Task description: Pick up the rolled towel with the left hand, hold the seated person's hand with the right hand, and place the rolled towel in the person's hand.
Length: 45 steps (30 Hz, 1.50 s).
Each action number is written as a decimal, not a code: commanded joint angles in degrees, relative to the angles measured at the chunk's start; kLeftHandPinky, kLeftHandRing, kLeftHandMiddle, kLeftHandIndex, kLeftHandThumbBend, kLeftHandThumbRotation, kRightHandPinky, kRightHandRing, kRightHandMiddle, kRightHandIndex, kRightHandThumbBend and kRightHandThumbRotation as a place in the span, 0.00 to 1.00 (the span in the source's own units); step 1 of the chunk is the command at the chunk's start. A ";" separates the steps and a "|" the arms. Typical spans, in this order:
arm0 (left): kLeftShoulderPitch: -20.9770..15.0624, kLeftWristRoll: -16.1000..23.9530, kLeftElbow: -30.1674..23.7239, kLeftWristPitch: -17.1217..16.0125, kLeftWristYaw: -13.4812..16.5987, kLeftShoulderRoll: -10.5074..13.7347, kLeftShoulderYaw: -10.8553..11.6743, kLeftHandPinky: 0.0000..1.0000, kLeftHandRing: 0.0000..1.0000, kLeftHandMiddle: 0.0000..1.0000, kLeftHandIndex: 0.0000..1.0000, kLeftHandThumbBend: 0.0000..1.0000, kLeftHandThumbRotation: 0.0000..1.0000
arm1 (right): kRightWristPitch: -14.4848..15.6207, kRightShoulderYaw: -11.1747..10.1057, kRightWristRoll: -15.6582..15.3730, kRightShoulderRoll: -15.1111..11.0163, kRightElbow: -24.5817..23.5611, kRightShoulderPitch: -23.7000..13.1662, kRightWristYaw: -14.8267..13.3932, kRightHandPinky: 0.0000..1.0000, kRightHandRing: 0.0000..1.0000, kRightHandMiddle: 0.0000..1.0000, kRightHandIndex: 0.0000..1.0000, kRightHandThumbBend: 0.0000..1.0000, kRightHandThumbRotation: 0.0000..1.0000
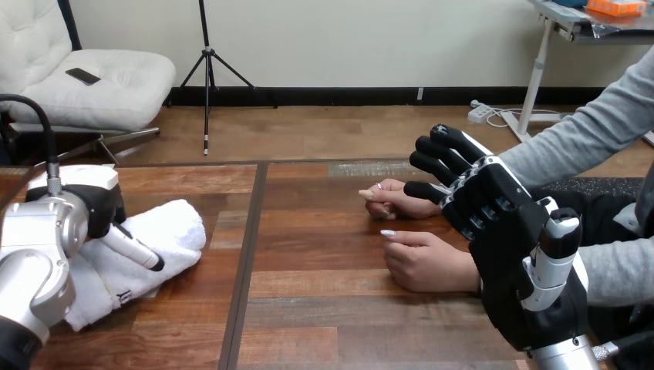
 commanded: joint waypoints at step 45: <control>1.47 0.13 -8.42 -3.21 1.37 2.03 4.46 0.61 0.72 0.78 0.80 1.00 0.75 | -1.12 -0.05 -0.36 0.04 -1.98 -3.38 -0.15 0.78 0.87 0.86 0.85 0.99 1.00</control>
